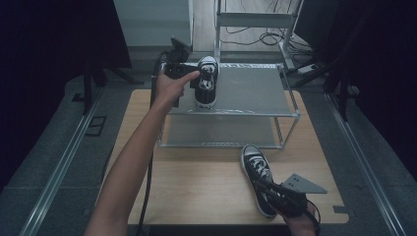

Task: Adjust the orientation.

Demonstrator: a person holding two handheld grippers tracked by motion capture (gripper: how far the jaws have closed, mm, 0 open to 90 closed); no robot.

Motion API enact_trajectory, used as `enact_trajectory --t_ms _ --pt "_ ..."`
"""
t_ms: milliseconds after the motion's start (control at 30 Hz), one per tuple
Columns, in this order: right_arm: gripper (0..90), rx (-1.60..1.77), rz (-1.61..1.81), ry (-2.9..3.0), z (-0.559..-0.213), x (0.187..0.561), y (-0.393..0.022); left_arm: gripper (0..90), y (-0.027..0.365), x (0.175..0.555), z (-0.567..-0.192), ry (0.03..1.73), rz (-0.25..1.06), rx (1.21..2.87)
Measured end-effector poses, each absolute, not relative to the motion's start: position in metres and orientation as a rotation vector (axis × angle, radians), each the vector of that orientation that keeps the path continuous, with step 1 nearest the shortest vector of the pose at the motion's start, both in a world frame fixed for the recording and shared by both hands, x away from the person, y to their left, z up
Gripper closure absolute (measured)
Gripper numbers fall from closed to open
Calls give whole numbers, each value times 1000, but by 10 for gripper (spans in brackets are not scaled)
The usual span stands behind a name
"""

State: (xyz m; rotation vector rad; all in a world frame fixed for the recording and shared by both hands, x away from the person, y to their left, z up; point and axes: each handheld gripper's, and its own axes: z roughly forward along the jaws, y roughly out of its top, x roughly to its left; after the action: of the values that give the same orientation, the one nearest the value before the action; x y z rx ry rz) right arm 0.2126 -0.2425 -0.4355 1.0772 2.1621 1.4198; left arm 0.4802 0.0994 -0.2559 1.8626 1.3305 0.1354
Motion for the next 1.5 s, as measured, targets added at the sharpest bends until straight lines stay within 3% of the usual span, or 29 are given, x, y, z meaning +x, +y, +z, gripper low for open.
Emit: enact_trajectory --t_ms 167,467,1167,1233,1267,1333,1400,1433,1500 --pt "895 1066 1359 2235 -449 192 -231 152 113 460 -259 1269 155 1866" --pt "899 1123 1223 2248 -477 181 -238 168 125 436 -267 1198 162 1863" --pt "900 1210 1239 2158 -479 193 -288 177 153 378 -309 1078 194 1906" --pt "833 1214 1280 2176 -478 194 -288 179 156 376 -315 1077 188 1912" --pt "703 1181 1340 2164 -474 191 -285 179 160 374 -320 1079 186 1911" --pt "663 1165 1378 2160 -470 190 -284 179 161 373 -322 1078 185 1913" --pt "500 1116 1392 2130 -454 190 -282 179 164 371 -330 1083 178 1917" --pt "500 1116 1392 2130 -454 190 -282 180 164 371 -330 1083 178 1917" --pt "399 1114 1414 2126 -440 199 -286 180 165 369 -337 1081 168 1924"
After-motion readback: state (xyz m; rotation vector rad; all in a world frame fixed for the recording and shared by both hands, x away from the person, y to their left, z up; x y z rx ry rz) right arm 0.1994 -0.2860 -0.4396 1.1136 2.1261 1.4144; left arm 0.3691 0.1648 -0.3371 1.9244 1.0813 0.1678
